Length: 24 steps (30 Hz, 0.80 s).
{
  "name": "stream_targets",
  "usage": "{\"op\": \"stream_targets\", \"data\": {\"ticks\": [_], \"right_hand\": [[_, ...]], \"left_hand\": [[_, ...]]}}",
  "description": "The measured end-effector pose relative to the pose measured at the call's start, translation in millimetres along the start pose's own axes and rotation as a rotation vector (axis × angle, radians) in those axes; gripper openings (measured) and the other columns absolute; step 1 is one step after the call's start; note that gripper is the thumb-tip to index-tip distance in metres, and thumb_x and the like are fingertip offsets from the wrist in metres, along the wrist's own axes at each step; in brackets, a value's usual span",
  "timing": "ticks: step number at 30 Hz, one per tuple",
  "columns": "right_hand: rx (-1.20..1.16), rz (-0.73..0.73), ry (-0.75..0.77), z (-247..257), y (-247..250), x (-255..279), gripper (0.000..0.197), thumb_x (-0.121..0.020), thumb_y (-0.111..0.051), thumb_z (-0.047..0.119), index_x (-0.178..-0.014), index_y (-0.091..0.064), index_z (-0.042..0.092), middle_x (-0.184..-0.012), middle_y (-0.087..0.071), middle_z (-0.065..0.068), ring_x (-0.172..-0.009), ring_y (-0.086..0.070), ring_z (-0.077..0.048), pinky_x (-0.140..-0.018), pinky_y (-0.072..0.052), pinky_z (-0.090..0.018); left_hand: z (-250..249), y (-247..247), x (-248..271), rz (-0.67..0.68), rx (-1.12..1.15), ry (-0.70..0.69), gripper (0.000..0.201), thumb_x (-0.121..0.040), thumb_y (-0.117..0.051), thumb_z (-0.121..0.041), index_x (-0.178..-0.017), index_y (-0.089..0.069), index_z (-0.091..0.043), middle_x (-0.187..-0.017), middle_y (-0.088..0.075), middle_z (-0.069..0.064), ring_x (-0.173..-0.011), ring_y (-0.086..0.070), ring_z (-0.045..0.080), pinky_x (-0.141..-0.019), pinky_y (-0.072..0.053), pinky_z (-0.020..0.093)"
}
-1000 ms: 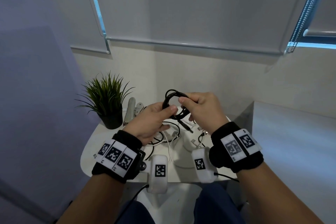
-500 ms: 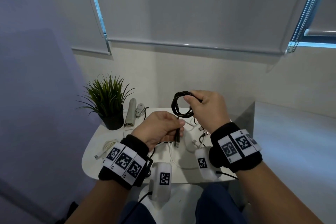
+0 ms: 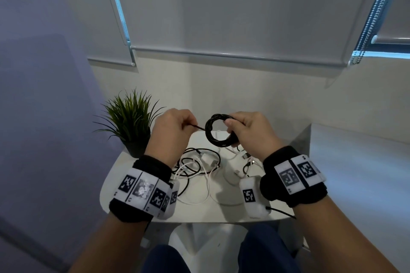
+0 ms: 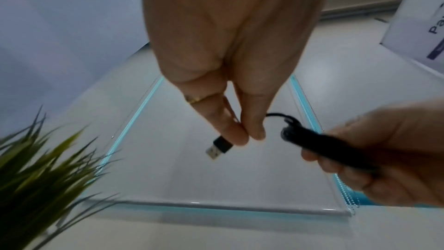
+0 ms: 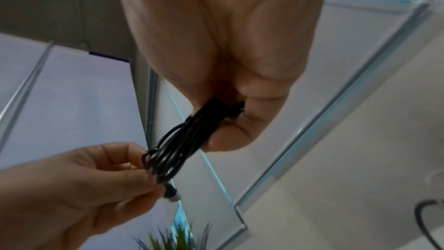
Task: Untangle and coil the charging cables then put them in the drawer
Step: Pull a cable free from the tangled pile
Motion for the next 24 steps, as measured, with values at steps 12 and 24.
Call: {"op": "stream_targets", "data": {"ticks": [12, 24], "right_hand": [[-0.186, -0.19, -0.011, -2, 4, 5, 0.024, -0.09, -0.062, 0.021, -0.074, -0.07, 0.006, -0.067, -0.06, -0.017, -0.051, -0.045, -0.016, -0.05, -0.039, -0.028], [-0.221, -0.26, 0.06, 12, 6, 6, 0.029, -0.092, -0.059, 0.02, -0.072, -0.066, 0.0, -0.06, -0.057, -0.012, -0.045, -0.047, -0.018, -0.044, -0.036, -0.022]], "left_hand": [[21, -55, 24, 0.168, 1.005, 0.393, 0.012, -0.09, -0.054, 0.005, -0.086, -0.064, 0.001, -0.072, -0.072, 0.006, -0.065, -0.068, 0.012, -0.062, -0.056, 0.018], [12, -56, 31, 0.129, 1.187, 0.327, 0.016, -0.087, -0.054, 0.007, -0.093, -0.061, -0.006, -0.086, -0.068, 0.006, -0.08, -0.067, 0.012, -0.076, -0.056, 0.021]]}}
Point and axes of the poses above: each hand's wrist, its own x-axis away from the middle knuckle, its own y-axis out of the back of the hand, z = x × y, the point moved 9 cm from there along -x, towards the middle knuckle
